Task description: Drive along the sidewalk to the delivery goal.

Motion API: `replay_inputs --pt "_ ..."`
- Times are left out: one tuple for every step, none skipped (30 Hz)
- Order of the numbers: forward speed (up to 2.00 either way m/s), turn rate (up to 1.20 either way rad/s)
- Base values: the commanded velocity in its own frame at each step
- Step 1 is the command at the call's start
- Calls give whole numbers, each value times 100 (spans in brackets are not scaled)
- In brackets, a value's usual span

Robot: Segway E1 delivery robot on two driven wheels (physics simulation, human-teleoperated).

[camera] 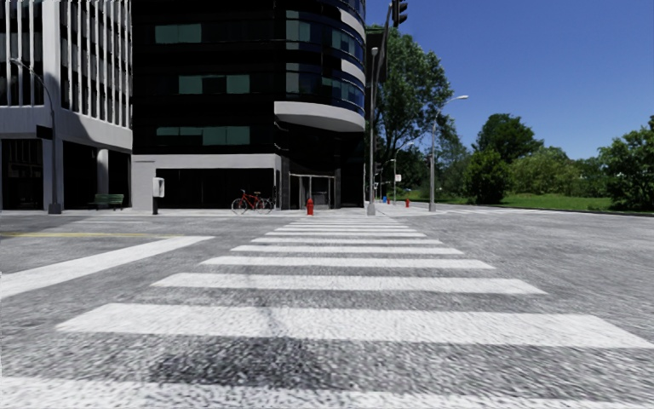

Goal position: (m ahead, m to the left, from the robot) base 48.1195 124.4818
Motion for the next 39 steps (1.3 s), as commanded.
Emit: replay_inputs --pt "155 0" --pt "155 0" --pt "155 0" --pt "155 0" --pt "155 0" --pt "155 0" --pt "155 0" --pt "155 0" --pt "156 0" --pt "156 0" --pt "156 0" --pt "156 0" --pt "156 0" --pt "156 0" --pt "156 0" --pt "156 0" --pt "156 0" --pt "156 0" --pt "156 0" --pt "156 0" --pt "156 0" --pt "156 0" --pt "173 0" --pt "200 -6" --pt "200 -18" --pt "200 -18" --pt "200 -22" --pt "200 -23" --pt "200 -24" --pt "200 -24" --pt "200 -24" --pt "200 -25" --pt "200 -25" --pt "200 -27" --pt "200 -27" --pt "200 -27" --pt "200 -34" --pt "200 -38" --pt "200 -39"
